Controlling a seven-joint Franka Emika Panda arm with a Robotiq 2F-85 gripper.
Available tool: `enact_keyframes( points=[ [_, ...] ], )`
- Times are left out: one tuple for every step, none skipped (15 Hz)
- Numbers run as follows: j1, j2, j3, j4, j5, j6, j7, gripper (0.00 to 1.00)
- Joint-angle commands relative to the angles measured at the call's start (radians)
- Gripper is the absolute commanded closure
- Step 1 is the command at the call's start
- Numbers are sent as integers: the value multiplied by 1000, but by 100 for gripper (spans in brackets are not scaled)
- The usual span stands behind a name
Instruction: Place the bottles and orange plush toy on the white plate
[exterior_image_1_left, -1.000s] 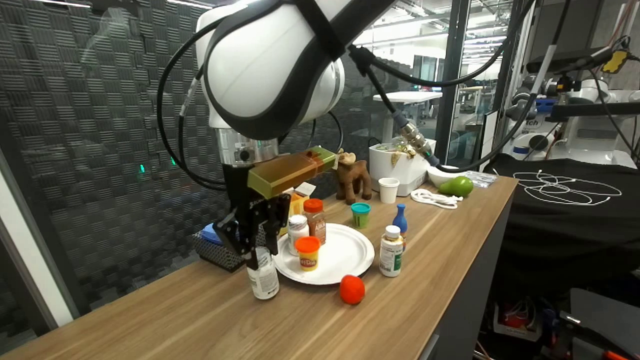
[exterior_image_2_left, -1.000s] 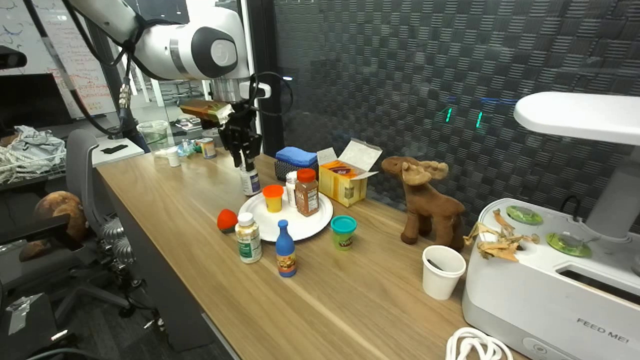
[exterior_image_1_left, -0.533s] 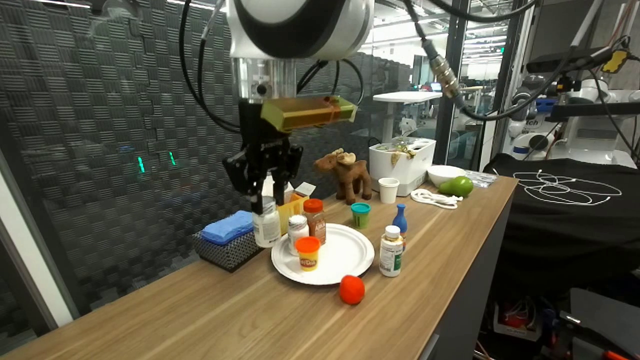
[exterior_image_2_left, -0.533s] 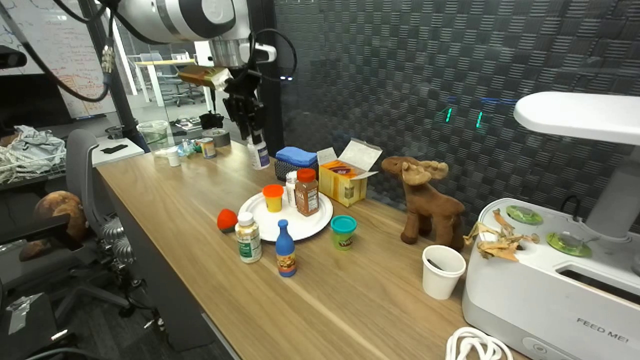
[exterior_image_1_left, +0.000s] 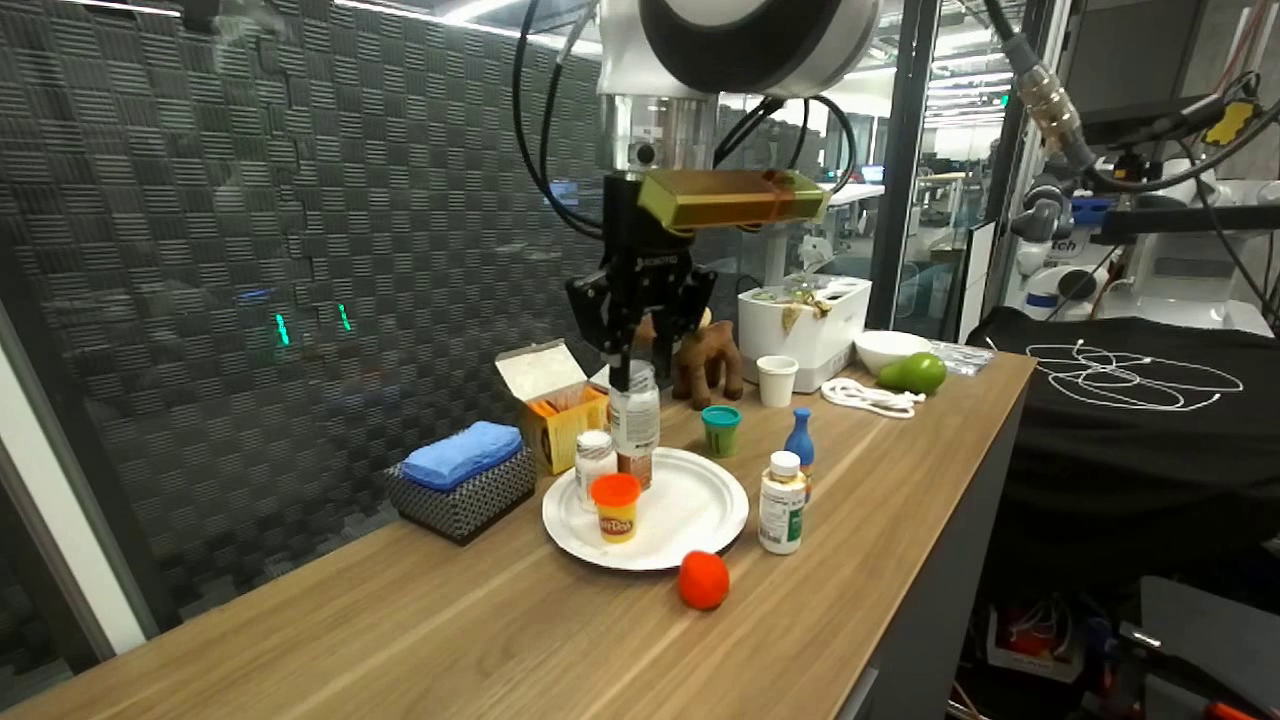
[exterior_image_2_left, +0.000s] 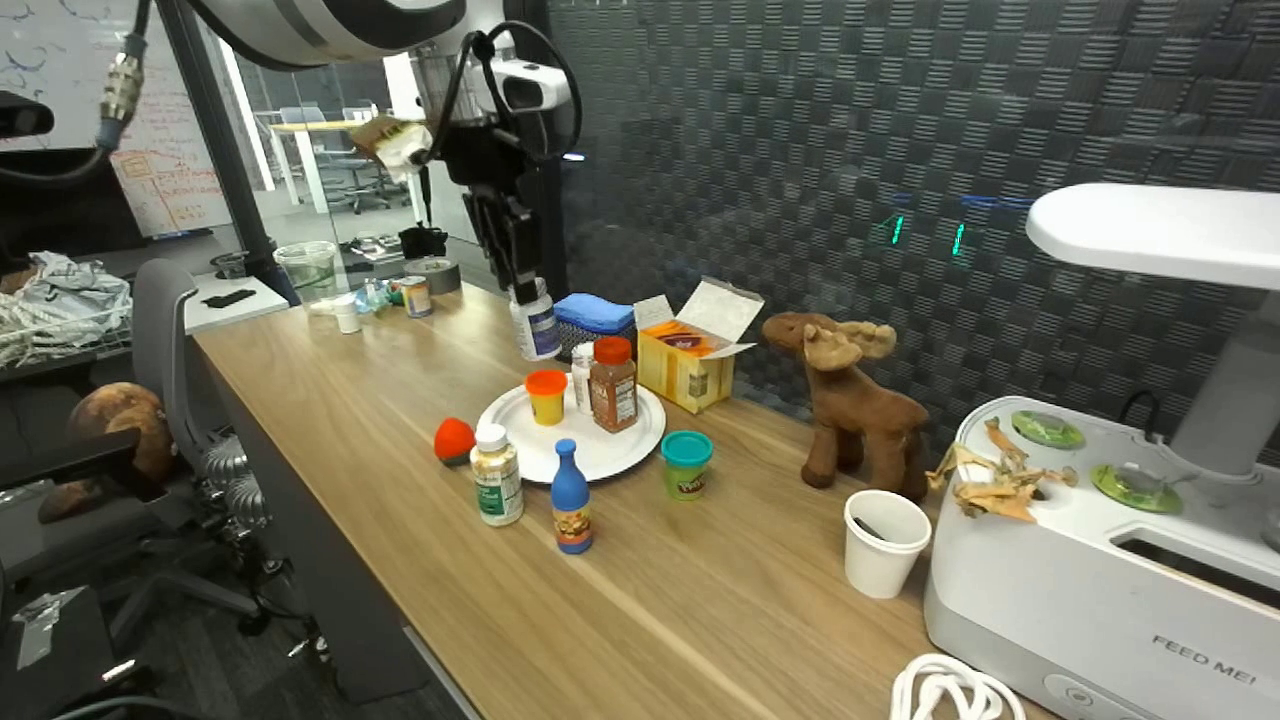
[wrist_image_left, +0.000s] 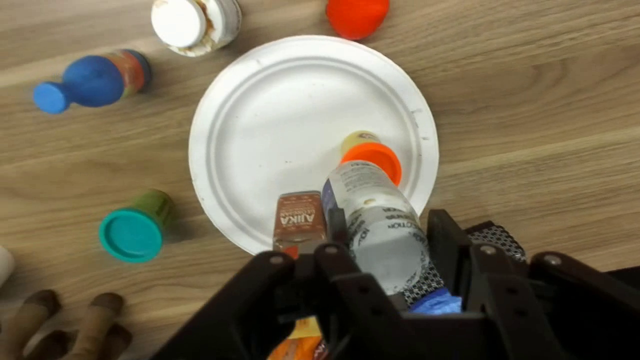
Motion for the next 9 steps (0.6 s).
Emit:
enact_keyframes(
  points=[
    [-19,-45,-11,-92,-2,73,76,81],
    [-24,-41,-14,-102,4,90,85,81],
    [-28,-37,-18,-112,4,102,95,81],
    [-31,-31,-20,-119,6,115,103,81],
    [-34,-25,-24,-127,7,129,113,81],
    [-37,-19,-25,-133,15,140,122,81],
    [-39,-13,-28,-139,15,149,134,81],
    [-43,-5,-28,-141,27,157,139,81],
    [-45,7,-28,-142,34,166,145,81]
  ],
)
